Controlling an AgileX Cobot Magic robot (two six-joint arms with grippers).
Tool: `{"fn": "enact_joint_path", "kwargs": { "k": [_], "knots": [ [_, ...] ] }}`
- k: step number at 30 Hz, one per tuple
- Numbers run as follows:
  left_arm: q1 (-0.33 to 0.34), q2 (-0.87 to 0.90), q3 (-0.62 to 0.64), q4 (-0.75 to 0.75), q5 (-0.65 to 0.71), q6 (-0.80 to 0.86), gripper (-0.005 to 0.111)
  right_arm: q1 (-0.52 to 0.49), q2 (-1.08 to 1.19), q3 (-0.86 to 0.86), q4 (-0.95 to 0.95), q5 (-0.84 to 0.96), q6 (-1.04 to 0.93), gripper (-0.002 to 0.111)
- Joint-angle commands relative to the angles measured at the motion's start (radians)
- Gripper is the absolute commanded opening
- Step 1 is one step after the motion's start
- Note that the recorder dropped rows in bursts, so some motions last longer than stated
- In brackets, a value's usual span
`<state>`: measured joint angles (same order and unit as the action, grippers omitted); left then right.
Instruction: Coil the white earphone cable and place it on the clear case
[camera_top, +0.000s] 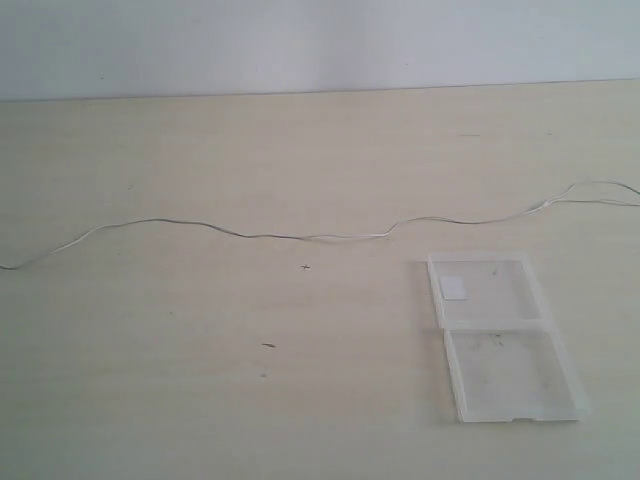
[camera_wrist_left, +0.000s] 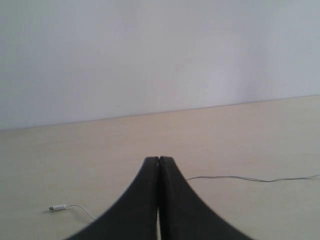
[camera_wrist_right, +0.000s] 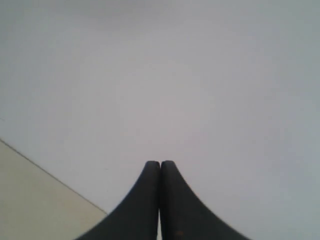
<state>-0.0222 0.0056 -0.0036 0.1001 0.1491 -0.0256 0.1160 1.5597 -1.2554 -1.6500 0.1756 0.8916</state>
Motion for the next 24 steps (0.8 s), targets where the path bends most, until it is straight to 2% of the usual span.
{"fn": "enact_joint_path", "kwargs": {
  "k": [1,3,7,11,13,15,18,24],
  "knots": [
    [0.001,-0.006,0.004,-0.011,-0.005,0.003,0.0,0.001,0.114,-0.061,0.072,0.162,-0.2,0.0],
    [0.001,-0.006,0.004,-0.011,-0.005,0.003,0.0,0.001,0.161,-0.098,0.147,0.234,-0.361,0.0],
    [0.001,-0.006,0.004,-0.011,-0.005,0.003,0.0,0.023,0.23,-0.195,0.469,0.356,-0.733,0.0],
    [0.001,-0.006,0.004,-0.011,-0.005,0.003,0.0,0.077,0.29,-0.318,0.993,0.495,-1.263,0.0],
    [0.001,-0.006,0.004,-0.011,-0.005,0.003,0.0,0.105,0.324,-0.39,1.268,0.659,-1.571,0.0],
    [0.001,-0.006,0.004,-0.011,-0.005,0.003,0.0,0.127,0.361,-0.463,1.45,0.827,-1.74,0.0],
    [0.001,-0.006,0.004,-0.011,-0.005,0.003,0.0,0.158,0.414,-0.529,1.573,0.981,-1.762,0.0],
    [0.001,-0.006,0.004,-0.011,-0.005,0.003,0.0,0.205,0.469,-0.527,1.626,1.008,-1.76,0.0]
  ]
}}
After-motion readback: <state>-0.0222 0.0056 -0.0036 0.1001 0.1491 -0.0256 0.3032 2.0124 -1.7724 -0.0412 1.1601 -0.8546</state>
